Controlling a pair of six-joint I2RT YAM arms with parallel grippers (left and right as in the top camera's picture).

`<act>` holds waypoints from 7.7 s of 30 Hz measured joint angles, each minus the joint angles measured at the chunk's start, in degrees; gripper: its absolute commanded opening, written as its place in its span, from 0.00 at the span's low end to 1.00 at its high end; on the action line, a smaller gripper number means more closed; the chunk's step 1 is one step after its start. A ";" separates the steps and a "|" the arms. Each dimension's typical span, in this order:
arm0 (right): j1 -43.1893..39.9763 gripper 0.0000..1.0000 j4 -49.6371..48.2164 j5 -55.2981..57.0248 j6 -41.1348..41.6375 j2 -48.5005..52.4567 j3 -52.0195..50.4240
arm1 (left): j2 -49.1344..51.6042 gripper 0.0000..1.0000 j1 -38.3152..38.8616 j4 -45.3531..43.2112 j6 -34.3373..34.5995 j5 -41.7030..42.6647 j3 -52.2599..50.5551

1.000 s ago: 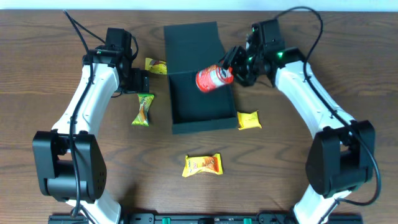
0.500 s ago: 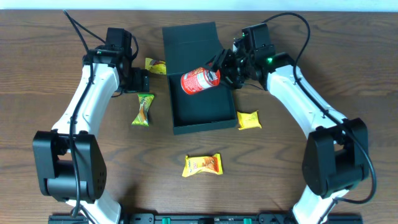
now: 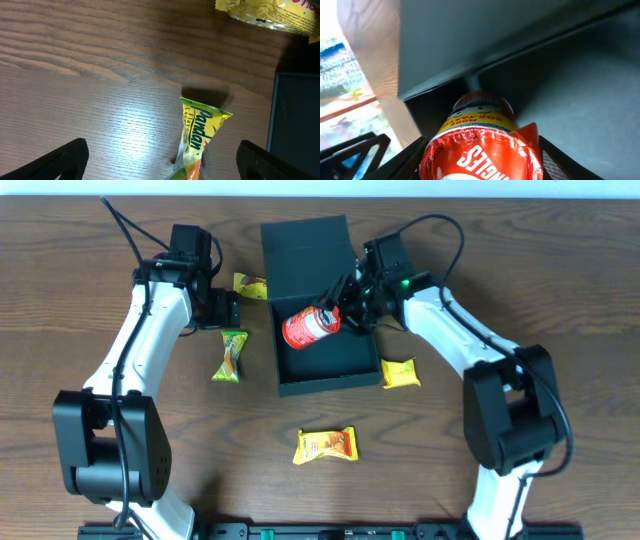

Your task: Pack container

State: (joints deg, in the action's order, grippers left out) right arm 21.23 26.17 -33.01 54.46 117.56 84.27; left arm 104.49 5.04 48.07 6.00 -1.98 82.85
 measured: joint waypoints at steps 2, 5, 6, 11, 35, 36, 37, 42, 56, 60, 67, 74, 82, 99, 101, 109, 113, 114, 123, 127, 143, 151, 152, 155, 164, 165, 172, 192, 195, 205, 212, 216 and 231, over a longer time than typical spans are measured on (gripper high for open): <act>0.07 0.75 -0.13 0.20 -0.31 0.09 0.02 | 0.00 0.95 0.00 -0.04 0.02 0.00 0.00; 0.07 0.80 -0.07 2.69 -1.49 0.17 0.02 | 0.00 0.95 0.00 -0.07 0.02 0.00 0.00; 0.07 0.80 -0.35 3.45 -1.64 0.17 0.02 | 0.00 0.95 0.00 -0.07 0.00 0.00 0.00; -0.15 0.81 -2.21 4.66 -1.97 0.15 0.02 | 0.00 0.95 0.00 -0.07 0.02 0.00 0.00; -0.22 0.22 38.29 12.70 -20.26 -1.62 19.23 | 0.00 0.96 0.00 -0.52 0.02 0.00 0.00; 0.50 0.07 37.92 10.91 -20.55 -1.62 19.21 | 0.00 0.95 0.00 -0.63 0.02 0.00 0.00; 1.36 0.02 36.98 9.38 -21.14 -1.62 19.21 | 0.00 0.95 0.00 -0.68 0.02 0.00 0.00; 7.74 0.01 30.49 8.55 -26.23 -1.62 19.04 | 0.00 0.96 0.00 -0.90 0.02 0.00 0.00; 16.35 0.01 30.12 21.99 -38.21 4.83 18.75 | 0.00 0.95 0.00 -0.24 0.02 0.00 0.00; 16.35 0.02 29.11 24.13 -40.33 8.96 18.56 | 0.00 0.95 0.00 -0.28 0.02 0.00 0.00; 16.35 0.02 25.66 30.77 -41.68 10.21 18.21 | 0.00 0.95 0.00 -0.20 0.02 0.00 0.00; 16.35 0.02 20.68 36.00 -41.68 10.21 18.21 | 0.00 0.95 0.00 -0.11 0.02 0.00 0.00; 16.35 0.01 19.71 44.15 -41.66 10.21 18.21 | 0.00 0.95 0.00 -0.11 0.02 0.00 0.00; 16.00 0.01 17.86 51.43 -41.66 10.21 26.75 | 0.00 0.96 0.00 -0.09 0.02 0.00 0.00; 15.50 0.01 18.78 52.63 -41.66 10.21 27.69 | 0.00 0.95 0.00 -0.11 0.02 0.00 0.00; 8.81 0.02 26.25 53.88 -38.99 10.21 27.78 | 0.00 0.95 0.00 -0.13 0.02 0.00 0.00; 5.42 0.01 26.97 51.78 -36.94 10.21 27.78 | 0.00 0.95 0.00 -0.11 0.02 0.00 0.00; 4.83 0.02 27.02 51.32 -36.70 10.21 27.78 | 0.00 0.95 0.00 -0.11 0.02 0.00 0.00; 3.23 0.01 28.74 44.37 -34.21 10.21 27.78 | 0.00 0.95 0.00 -0.13 1.09 0.00 0.00; 3.23 0.01 31.93 42.25 -32.57 10.21 27.78 | 0.00 0.95 0.00 -0.13 1.51 0.00 0.00; 3.21 0.02 24.41 44.30 -31.50 10.21 23.10 | 0.00 0.95 0.00 0.79 1.51 0.02 0.00; 3.19 0.02 25.66 50.84 -31.69 10.21 23.10 | 0.00 0.95 0.00 0.79 1.53 0.00 0.00; 3.17 0.01 26.10 51.15 -31.67 10.21 23.10 | 0.00 0.95 0.00 0.79 1.53 0.00 0.00; 2.84 0.01 28.37 52.85 -30.62 10.21 23.10 | 0.00 0.95 0.00 0.79 1.53 0.00 0.00; 2.16 0.01 29.94 57.68 -28.48 10.21 23.10 | 0.00 0.95 0.00 0.44 1.53 0.00 0.00; 2.16 0.02 29.92 57.57 -28.28 10.21 23.10 | 0.00 0.95 0.00 0.42 1.51 0.00 0.00; 2.16 0.01 30.27 51.28 -27.71 10.23 28.09 | 0.00 0.95 0.00 -0.55 1.97 0.02 0.00; -4.48 0.02 56.63 51.12 -19.17 9.88 28.11 | 0.00 0.95 0.00 -0.28 2.84 0.00 0.00; -4.11 0.02 54.21 48.11 -18.73 9.88 24.11 | 0.00 0.96 0.00 -0.33 2.84 0.00 0.00; -3.58 0.01 48.35 30.77 -18.43 9.88 21.88 | 0.00 0.95 0.00 -0.33 2.84 0.00 0.00; -3.41 0.02 48.41 37.53 -18.29 9.88 22.53 | 0.00 0.95 0.00 -0.72 2.84 -0.07 0.00; -4.70 0.02 51.74 45.13 -20.94 9.94 31.43 | 0.00 0.95 0.00 -3.06 2.78 -0.28 0.00; -6.91 0.99 54.23 50.60 -37.57 9.79 62.16 | 0.00 0.95 9.09 -16.41 -36.46 -1.22 2.10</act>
State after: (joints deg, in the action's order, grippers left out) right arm 14.33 80.40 17.58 16.88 127.35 146.43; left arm 104.49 14.13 31.66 -30.46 -3.20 84.95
